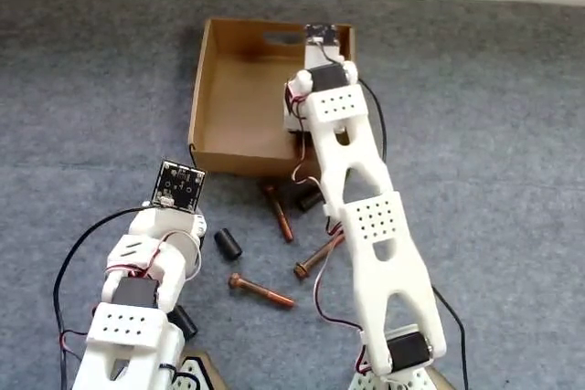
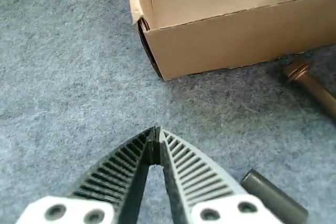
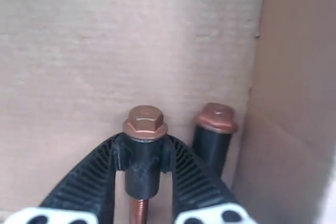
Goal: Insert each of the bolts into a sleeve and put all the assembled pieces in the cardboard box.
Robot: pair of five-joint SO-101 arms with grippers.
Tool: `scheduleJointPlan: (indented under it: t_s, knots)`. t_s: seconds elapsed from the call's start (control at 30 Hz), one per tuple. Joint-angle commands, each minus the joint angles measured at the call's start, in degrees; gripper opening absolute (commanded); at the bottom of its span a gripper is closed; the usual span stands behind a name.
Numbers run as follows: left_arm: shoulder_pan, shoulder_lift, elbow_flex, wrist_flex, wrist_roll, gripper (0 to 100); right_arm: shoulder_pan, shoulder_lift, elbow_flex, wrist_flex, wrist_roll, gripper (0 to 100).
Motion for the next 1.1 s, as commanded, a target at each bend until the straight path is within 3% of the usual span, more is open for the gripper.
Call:
scheduleJointPlan:
  t_s: [0.0, 0.27, 0.47, 1.07]
  knots:
    - [-0.7, -0.9, -0.1, -1.1, -0.4, 2, 0.7, -1.0, -2.8, 0.1, -0.7, 0.6]
    - [-0.7, -0.9, -0.1, -1.1, -0.4, 2, 0.7, -1.0, -2.5, 0.2, -0.7, 1.8]
    - [-0.7, -0.9, -0.1, -1.1, -0.4, 2, 0.8, -1.5, -2.9, 1.5, -0.7, 12.7]
    - [-0.7, -0.9, -0.1, -1.1, -0.4, 2, 0.7, -20.4, -2.8, 9.1, 0.4, 12.7]
